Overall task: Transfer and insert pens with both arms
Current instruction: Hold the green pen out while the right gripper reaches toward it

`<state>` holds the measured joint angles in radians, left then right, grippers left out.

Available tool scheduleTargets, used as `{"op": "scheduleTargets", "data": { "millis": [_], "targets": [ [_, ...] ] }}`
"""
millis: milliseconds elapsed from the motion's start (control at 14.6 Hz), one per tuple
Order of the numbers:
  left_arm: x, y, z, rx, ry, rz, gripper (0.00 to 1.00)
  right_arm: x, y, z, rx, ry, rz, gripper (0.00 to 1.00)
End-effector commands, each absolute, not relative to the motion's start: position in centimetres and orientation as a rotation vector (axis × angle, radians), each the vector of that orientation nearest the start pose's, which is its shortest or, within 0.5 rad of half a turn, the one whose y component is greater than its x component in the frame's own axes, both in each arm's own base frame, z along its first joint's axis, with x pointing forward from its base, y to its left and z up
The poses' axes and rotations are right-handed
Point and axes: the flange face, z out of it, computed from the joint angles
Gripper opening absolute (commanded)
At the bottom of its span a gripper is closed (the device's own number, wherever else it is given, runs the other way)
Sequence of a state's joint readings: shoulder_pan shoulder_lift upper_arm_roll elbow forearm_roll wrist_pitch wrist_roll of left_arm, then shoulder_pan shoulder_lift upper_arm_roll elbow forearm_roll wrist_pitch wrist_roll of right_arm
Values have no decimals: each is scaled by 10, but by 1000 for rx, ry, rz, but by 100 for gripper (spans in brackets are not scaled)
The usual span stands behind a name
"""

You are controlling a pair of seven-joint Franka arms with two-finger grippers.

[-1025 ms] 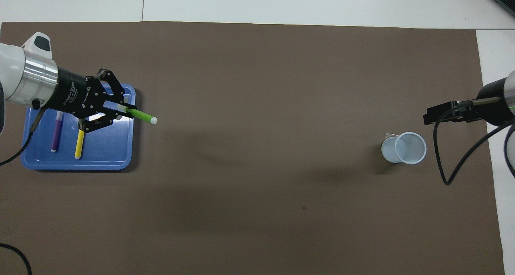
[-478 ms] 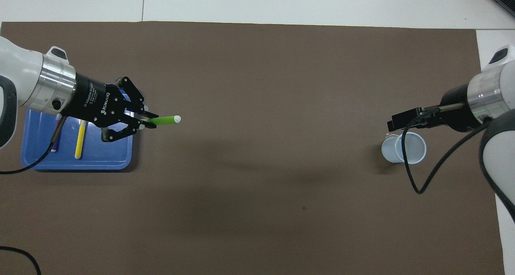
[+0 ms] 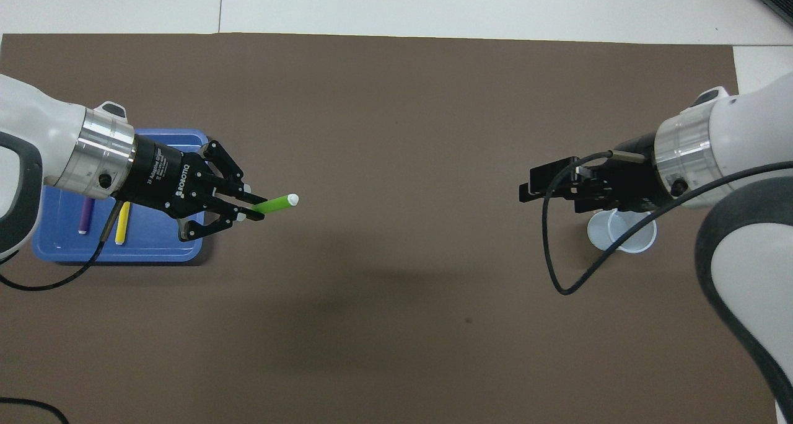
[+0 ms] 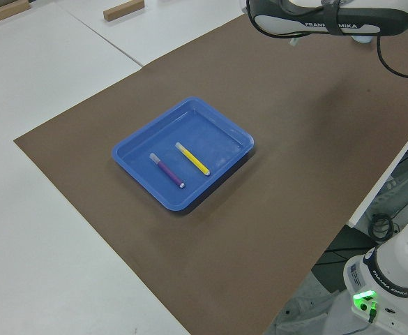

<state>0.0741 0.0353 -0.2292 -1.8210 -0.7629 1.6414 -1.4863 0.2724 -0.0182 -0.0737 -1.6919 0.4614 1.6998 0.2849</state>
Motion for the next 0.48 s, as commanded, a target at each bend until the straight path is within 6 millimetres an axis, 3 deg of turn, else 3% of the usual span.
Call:
{"op": "scheduleTargets", "data": {
  "millis": [0, 205, 410],
  "targets": [
    [516, -159, 518, -2373, -2257, 1281, 0, 526, 190, 606, -2592, 309, 142, 100],
    [508, -160, 513, -2336, -2271, 1338, 0, 511, 249, 612, -2538, 464, 137, 100],
    [502, -166, 512, -2325, -2272, 1380, 0, 497, 299, 605, -2440, 658, 81, 100]
  ]
}}
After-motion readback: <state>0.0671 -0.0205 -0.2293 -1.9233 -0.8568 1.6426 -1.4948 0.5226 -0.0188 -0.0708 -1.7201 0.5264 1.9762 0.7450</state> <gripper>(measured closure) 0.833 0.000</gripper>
